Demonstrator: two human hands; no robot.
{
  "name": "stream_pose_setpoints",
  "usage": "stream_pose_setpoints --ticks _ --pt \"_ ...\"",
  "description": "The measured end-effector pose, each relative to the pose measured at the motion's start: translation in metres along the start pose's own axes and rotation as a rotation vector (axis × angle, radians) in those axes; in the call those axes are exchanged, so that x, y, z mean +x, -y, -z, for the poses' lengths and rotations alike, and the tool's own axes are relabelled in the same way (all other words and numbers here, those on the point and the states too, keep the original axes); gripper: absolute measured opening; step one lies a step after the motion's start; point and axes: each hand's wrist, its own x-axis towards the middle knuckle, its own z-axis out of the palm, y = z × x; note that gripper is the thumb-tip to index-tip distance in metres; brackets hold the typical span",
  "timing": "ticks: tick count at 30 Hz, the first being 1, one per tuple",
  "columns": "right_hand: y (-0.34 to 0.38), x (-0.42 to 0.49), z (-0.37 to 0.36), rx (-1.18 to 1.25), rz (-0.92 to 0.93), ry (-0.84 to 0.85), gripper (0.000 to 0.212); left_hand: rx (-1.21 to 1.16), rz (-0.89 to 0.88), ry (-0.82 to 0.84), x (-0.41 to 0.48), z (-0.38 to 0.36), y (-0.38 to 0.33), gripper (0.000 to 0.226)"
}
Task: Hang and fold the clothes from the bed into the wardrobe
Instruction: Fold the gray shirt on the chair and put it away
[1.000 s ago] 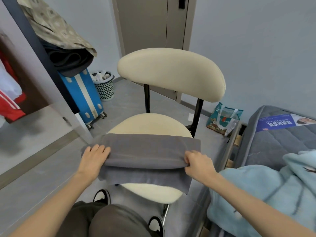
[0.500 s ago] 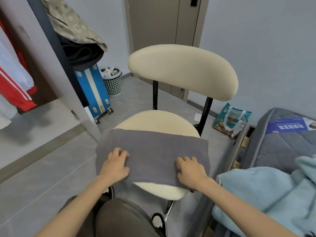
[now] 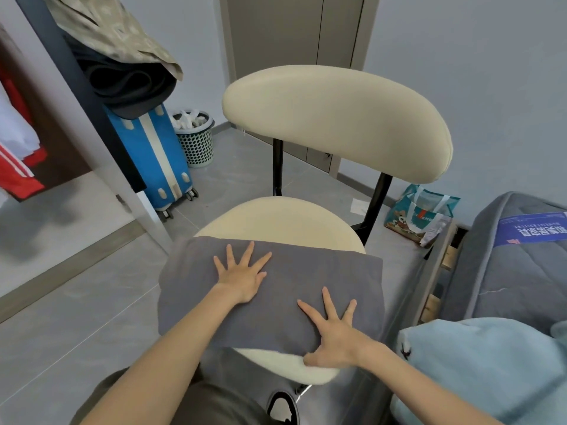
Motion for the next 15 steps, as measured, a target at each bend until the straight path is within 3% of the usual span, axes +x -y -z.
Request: stream_pose_setpoints --ticks 4,8,15 --pt "0.005 -0.008 0.003 -0.136 0.018 -0.039 0.104 0.029 -0.058 -0.047 0.03 0.015 -0.008 0.05" --pt "0.011 -0.011 0.007 -0.198 0.002 -0.094 0.088 0.003 -0.083 -0.142 0.04 0.011 -0.003 0.049" --pt "0.016 0.0 0.023 -0.52 0.007 -0.295 0.053 0.012 -0.074 -0.236 0.033 0.01 0.005 0.036"
